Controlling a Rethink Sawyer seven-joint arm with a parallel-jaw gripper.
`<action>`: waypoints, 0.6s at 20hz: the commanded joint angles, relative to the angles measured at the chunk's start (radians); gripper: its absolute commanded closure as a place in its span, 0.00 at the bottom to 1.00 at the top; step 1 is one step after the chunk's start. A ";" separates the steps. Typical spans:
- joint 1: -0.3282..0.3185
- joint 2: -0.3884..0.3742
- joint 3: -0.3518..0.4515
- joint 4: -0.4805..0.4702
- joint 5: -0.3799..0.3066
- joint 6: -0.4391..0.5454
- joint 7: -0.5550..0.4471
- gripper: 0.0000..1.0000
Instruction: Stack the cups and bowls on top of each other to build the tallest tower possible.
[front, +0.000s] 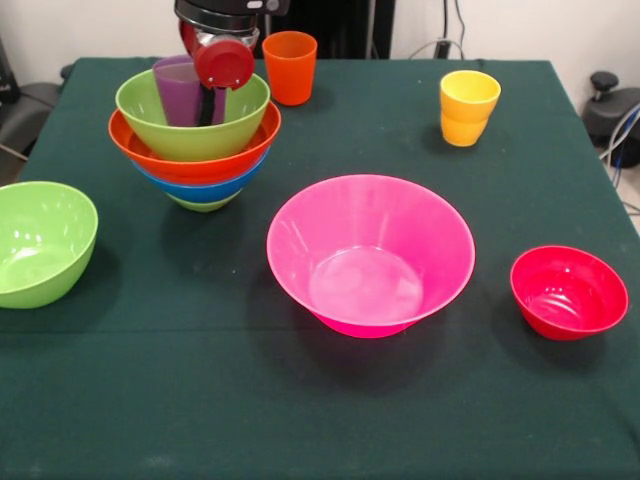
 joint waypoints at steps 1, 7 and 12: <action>0.022 0.064 0.097 -0.047 -0.016 0.053 0.006 1.00; 0.029 0.070 0.089 -0.055 -0.015 0.057 0.008 1.00; 0.038 0.078 0.080 -0.064 -0.013 0.062 0.013 1.00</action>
